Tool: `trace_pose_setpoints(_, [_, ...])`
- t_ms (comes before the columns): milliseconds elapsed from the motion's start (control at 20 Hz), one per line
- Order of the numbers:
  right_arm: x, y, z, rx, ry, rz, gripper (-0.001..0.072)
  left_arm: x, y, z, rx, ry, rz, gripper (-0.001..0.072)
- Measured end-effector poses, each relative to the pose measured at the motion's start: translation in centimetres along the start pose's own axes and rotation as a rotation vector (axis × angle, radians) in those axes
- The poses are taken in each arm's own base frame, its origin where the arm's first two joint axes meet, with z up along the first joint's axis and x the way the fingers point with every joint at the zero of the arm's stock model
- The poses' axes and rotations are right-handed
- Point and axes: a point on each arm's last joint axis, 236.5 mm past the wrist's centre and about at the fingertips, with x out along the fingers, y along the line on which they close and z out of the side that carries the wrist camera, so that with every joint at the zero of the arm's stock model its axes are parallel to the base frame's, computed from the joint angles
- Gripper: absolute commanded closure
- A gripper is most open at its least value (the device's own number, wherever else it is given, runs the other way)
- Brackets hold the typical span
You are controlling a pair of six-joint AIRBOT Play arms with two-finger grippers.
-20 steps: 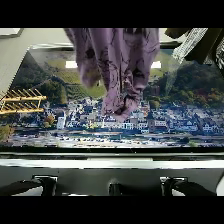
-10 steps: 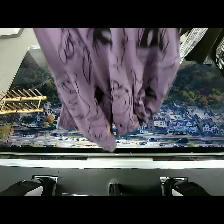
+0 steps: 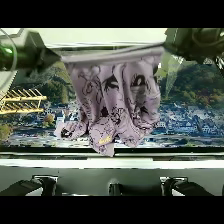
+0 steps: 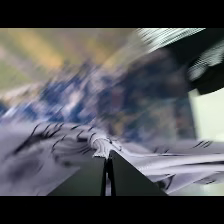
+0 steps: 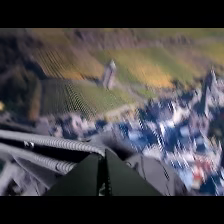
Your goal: Fold the clothes and pants, and hang the long-sleeved shirts on hangers.
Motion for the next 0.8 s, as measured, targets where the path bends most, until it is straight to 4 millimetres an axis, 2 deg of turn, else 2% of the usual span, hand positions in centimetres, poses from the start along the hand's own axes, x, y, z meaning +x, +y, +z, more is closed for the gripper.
trace_pose_setpoints(250, [0.5, -3.3, -8.2, -0.026, 0.279, -0.159, 0.0687, 2.8, 3.8, -6.7, -0.026, 0.182, 0.158, 0.0688])
trace_pose_setpoints(500, [2.2, -4.9, -20.1, 0.014, 0.498, -0.348, 0.0687, 3.7, 8.1, -14.0, -0.04, 0.304, 0.317, 0.0687])
trace_pose_setpoints(600, [2.6, -5.0, -24.0, 0.029, 0.543, -0.408, 0.0687, 3.6, 9.6, -17.1, -0.038, 0.345, 0.371, 0.0687])
trace_pose_setpoints(700, [3.2, -4.7, -25.9, 0.048, 0.527, -0.447, 0.0687, 3.7, 10.7, -19.6, -0.027, 0.379, 0.413, 0.0686])
trace_pose_setpoints(800, [4.3, -4.7, -26.0, 0.074, 0.468, -0.475, 0.0687, 4.4, 11.2, -20.8, -0.008, 0.376, 0.424, 0.0687])
